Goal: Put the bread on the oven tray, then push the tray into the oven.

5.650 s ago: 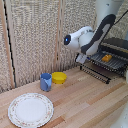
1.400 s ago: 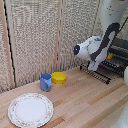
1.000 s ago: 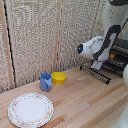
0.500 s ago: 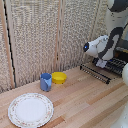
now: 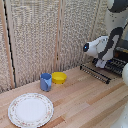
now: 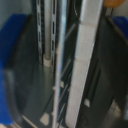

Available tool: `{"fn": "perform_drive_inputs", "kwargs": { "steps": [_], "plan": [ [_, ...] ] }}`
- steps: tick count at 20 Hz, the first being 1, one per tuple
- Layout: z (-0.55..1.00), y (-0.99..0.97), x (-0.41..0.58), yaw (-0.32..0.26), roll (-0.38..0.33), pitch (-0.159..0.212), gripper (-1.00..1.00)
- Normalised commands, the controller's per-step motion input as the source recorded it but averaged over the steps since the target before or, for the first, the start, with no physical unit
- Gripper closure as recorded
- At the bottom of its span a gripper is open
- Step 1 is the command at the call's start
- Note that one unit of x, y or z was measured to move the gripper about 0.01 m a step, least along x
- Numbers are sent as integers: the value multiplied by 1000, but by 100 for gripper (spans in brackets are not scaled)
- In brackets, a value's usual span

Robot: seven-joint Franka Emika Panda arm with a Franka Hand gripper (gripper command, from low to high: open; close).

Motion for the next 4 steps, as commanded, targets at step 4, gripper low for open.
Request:
{"fn": "perform_drive_inputs", "kwargs": {
  "steps": [4],
  "plan": [
    [134, 577, 401, -70, -55, 65, -100]
  ]
}}
